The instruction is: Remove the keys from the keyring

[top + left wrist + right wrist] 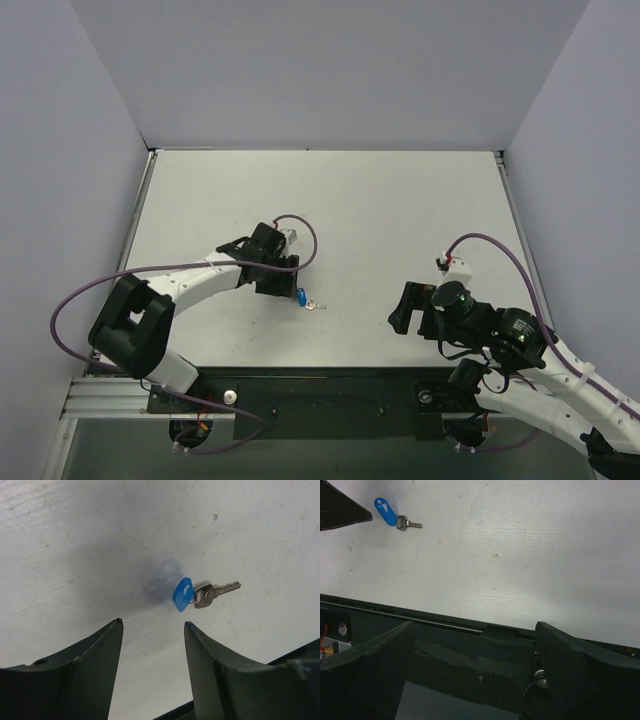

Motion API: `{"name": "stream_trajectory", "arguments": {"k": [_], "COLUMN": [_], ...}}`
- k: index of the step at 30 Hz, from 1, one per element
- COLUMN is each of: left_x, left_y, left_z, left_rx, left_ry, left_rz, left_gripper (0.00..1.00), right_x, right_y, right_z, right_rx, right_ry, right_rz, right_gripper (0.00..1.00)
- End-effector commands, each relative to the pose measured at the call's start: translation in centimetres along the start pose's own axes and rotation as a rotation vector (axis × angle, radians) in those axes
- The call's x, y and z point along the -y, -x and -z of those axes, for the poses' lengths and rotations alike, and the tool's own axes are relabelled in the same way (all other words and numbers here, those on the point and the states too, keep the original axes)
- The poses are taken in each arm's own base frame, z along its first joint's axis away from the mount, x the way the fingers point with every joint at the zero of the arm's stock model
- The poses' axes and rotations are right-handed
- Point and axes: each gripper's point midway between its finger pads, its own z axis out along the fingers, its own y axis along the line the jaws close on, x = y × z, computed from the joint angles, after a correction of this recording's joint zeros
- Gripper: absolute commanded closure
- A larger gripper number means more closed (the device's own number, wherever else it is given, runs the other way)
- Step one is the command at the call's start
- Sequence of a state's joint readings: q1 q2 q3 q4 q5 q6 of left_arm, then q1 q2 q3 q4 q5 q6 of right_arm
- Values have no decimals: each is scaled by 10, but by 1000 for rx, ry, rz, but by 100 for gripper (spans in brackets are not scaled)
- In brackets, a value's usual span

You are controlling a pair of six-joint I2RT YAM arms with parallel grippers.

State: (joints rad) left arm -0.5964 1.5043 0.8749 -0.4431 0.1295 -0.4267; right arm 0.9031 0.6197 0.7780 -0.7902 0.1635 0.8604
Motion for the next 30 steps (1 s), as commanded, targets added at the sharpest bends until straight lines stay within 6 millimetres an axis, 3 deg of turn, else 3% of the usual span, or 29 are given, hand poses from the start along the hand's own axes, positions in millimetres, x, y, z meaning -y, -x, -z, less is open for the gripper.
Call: {"name": "stream_trajectory", "arguments": {"k": [1,10,30], "left_x": [23,31,36], "left_y": [24,19,2], "left_z": [-3,-20,-44], "left_rx": [39,-19,-92], "left_ry": [-83,-121,-155], "left_rz": [-61,-87,-72], "left_gripper": [38,39,58], "right_x": [1,3,3], "right_y": [-6,-8,-10], "right_z": [-1,-2,-4], "right_rx": [-21,-25,-49], "right_ry": [-1,-5,-17], "right_rz": [4,7,35], "right_gripper": [0,0,0]}}
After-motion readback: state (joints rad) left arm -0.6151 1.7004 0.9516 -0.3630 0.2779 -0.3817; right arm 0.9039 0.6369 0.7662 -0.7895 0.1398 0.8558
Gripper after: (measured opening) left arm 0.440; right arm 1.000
